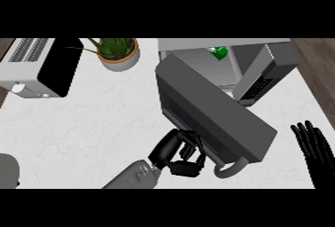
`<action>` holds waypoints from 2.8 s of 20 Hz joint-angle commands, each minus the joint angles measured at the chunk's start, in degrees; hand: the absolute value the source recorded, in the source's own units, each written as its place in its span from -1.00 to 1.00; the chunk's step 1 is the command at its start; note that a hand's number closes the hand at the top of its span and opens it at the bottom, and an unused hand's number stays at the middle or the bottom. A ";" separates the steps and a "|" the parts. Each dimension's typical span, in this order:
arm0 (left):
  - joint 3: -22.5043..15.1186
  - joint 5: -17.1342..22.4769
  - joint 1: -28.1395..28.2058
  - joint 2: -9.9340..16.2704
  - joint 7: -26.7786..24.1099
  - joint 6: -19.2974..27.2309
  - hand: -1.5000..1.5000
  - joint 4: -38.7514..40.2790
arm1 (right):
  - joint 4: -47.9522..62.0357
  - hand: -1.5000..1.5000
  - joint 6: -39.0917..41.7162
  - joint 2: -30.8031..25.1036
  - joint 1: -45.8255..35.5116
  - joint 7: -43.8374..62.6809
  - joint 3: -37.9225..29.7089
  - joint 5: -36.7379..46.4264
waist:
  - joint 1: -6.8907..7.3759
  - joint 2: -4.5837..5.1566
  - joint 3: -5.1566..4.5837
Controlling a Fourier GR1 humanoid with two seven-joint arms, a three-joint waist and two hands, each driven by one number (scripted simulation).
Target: Pick up the milk, place it into the microwave and close the microwave
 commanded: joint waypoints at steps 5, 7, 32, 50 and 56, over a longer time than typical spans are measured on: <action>-6.27 11.41 -7.09 -0.29 -0.69 5.05 1.00 2.68 | -9.07 -1.00 5.93 -3.99 2.01 3.34 -0.36 -5.43 | -3.30 0.59 -0.07; -6.27 14.65 -8.11 -0.28 -1.08 6.19 1.00 1.90 | -11.53 -1.00 4.96 -2.83 2.12 5.63 1.15 -5.91 | -3.69 0.62 -0.12; -0.29 37.12 -22.15 -0.31 -1.78 28.01 -1.00 5.40 | -19.31 1.00 1.11 -18.25 -10.97 10.89 -10.16 -0.25 | -10.96 2.81 -0.18; 0.28 46.00 -25.34 -0.31 -7.44 29.67 -1.00 7.70 | -16.24 1.00 -0.69 -20.65 -17.23 11.68 -11.12 2.25 | -10.43 4.81 0.12; -0.92 47.62 -24.89 -0.31 -9.52 28.73 -1.00 8.87 | -15.98 1.00 -1.00 -21.25 -19.36 12.15 -10.67 2.99 | -10.36 5.23 0.01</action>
